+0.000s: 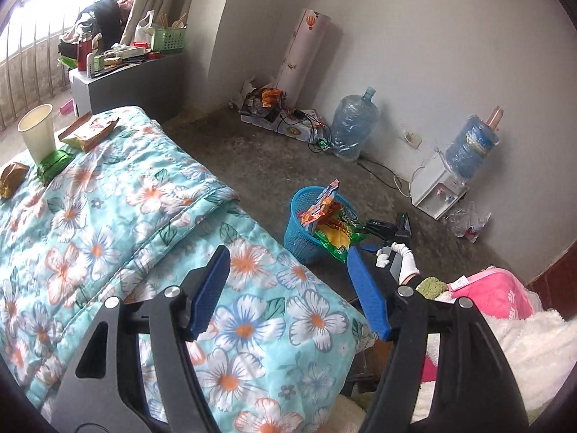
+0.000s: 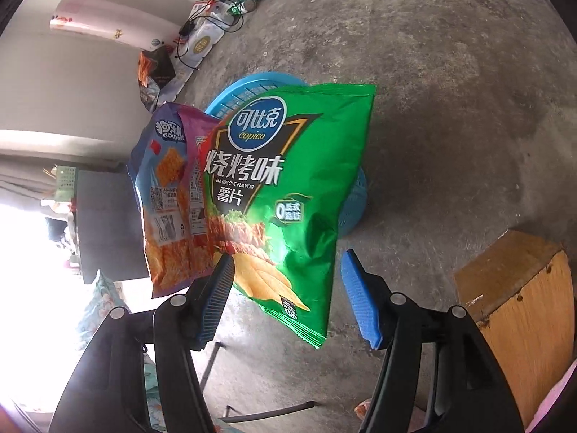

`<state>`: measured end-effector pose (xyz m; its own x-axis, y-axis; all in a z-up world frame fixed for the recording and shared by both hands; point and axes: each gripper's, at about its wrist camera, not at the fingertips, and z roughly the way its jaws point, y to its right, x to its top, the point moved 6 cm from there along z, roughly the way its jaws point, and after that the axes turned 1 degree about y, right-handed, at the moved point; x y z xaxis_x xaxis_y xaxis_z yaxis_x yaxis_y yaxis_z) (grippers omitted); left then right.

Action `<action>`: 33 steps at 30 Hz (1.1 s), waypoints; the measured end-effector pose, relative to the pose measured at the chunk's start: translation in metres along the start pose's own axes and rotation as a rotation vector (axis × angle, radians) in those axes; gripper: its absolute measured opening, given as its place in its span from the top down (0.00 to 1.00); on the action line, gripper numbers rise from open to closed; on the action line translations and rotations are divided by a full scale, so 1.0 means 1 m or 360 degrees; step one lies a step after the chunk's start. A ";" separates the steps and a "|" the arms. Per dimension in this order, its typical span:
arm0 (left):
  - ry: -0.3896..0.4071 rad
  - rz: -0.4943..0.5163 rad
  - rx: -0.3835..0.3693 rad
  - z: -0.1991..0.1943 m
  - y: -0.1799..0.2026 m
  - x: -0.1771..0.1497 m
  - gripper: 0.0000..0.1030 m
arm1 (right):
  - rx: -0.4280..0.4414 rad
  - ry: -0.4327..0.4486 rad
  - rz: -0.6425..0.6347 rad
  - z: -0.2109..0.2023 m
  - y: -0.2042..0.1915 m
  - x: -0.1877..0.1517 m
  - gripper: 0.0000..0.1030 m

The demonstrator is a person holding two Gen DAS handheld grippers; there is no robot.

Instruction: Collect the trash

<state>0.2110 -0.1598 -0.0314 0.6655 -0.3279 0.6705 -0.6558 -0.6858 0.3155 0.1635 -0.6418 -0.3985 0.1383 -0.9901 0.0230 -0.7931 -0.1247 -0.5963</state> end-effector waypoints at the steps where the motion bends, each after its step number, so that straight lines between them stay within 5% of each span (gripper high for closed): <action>1: 0.0001 -0.0015 0.0006 -0.002 -0.003 -0.003 0.38 | -0.0003 0.0006 0.0010 -0.001 0.001 -0.001 0.42; 7: 0.0046 -0.0018 0.0082 -0.017 -0.006 -0.012 0.38 | 0.0064 0.0163 -0.0099 -0.041 -0.021 -0.024 0.42; 14: 0.0187 -0.0073 0.0246 -0.043 0.009 -0.020 0.15 | 0.0195 0.0512 -0.0897 -0.176 -0.119 -0.140 0.39; 20: 0.0250 -0.0226 0.0413 -0.059 0.015 -0.035 0.08 | 0.0295 0.0802 -0.1578 -0.266 -0.197 -0.243 0.13; 25: 0.0276 -0.0338 0.0538 -0.074 0.012 -0.054 0.08 | 0.0398 0.0861 -0.1874 -0.307 -0.231 -0.307 0.06; 33: 0.0307 -0.0333 0.0782 -0.088 0.002 -0.075 0.08 | 0.0321 0.0721 -0.2090 -0.326 -0.217 -0.372 0.06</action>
<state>0.1288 -0.0791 -0.0216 0.6559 -0.0596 0.7525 -0.2433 -0.9604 0.1360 0.0912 -0.2673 -0.0164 0.4713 -0.0992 0.8764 -0.1330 -0.9903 -0.0405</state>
